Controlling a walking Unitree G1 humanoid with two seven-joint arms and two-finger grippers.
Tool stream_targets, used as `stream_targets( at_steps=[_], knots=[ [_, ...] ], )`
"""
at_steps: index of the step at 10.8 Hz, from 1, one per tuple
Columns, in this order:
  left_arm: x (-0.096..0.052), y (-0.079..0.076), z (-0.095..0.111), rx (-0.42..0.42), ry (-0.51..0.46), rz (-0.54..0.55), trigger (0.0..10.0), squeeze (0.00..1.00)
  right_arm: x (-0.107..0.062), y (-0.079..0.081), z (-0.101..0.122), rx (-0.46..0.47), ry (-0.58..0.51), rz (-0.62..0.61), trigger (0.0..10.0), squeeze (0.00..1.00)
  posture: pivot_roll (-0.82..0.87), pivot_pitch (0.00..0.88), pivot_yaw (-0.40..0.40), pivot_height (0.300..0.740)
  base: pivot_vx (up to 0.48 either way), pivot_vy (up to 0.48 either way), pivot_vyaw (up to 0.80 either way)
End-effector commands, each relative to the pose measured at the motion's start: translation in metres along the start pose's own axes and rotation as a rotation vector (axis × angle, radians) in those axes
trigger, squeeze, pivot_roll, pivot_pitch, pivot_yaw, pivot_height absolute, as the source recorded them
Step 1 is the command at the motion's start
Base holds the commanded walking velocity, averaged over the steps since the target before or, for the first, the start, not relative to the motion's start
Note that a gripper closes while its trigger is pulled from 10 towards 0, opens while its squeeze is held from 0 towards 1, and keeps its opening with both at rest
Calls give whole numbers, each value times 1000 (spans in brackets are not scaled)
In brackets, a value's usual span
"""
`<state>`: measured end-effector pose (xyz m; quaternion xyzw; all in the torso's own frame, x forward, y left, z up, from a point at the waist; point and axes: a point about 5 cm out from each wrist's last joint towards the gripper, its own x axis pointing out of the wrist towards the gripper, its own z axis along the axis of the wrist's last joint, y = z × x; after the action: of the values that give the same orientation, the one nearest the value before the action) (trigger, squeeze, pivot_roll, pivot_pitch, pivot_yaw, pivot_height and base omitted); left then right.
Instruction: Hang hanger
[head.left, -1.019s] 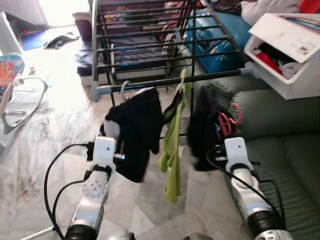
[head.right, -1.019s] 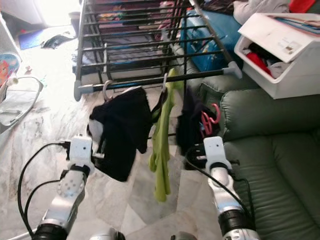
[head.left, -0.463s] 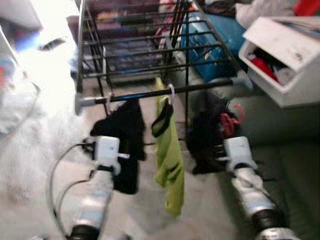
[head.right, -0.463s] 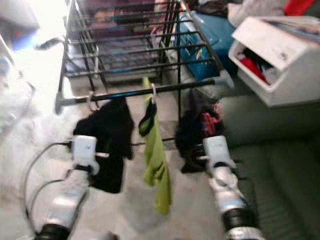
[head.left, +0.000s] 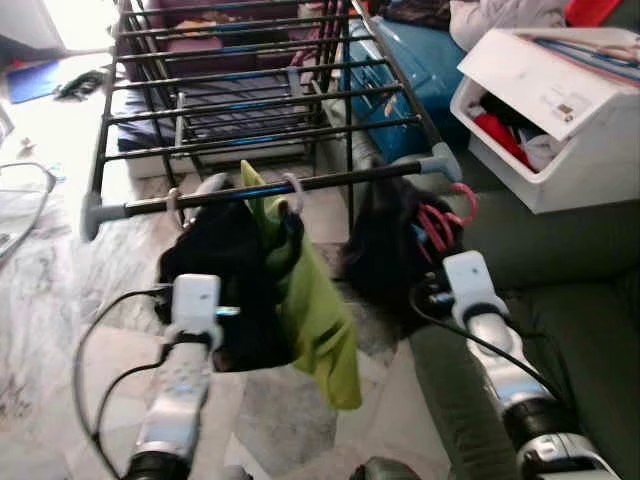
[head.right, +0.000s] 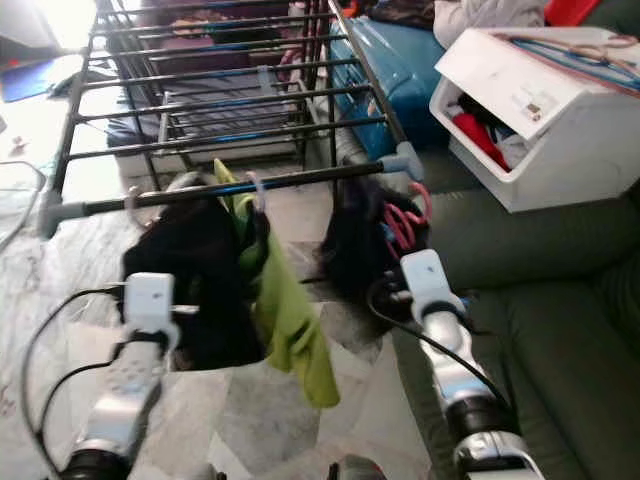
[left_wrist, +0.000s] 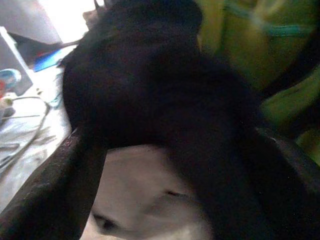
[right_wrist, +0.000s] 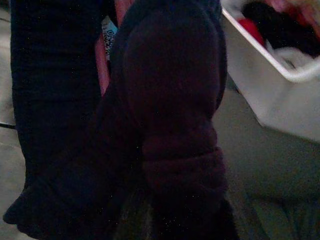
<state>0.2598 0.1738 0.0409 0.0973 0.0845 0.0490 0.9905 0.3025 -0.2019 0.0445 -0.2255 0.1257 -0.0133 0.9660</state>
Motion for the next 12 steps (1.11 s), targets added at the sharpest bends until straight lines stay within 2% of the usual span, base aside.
stream_targets(
  at_steps=[1, 3, 6, 7, 9, 12],
  knots=[
    [0, 10, -2, 1, 14, 30, 10000, 0, 7, 4, 19, 26, -72, 13, 10000, 0, -7, 0, 1, 740, 0, 0, 0],
    [0, 12, -1, -8, 14, 38, 10000, 0, 12, 8, 27, 46, -86, 29, 10000, 0, 1, 0, 6, 740, 0, 0, 0],
    [-5, 14, 0, 9, 16, 36, 10000, 0, 30, 11, 45, 86, -49, 27, 10000, 0, 52, 0, 5, 740, 0, 0, 0],
    [-10, 19, -1, 14, 21, 45, 10000, 0, 38, 8, 52, 101, -24, 16, 10000, 0, 78, 0, -1, 740, 0, 0, 0],
    [-18, 29, -3, 22, 34, 69, 10000, 0, 49, 2, 64, 66, 33, -6, 10000, 0, 110, 13, -8, 740, 0, 0, 0],
    [-32, 37, -3, 30, 54, 76, 10000, 0, 55, -1, 66, 118, 167, -30, 10000, 0, 164, 53, -16, 740, 0, 0, 0]
  ],
)
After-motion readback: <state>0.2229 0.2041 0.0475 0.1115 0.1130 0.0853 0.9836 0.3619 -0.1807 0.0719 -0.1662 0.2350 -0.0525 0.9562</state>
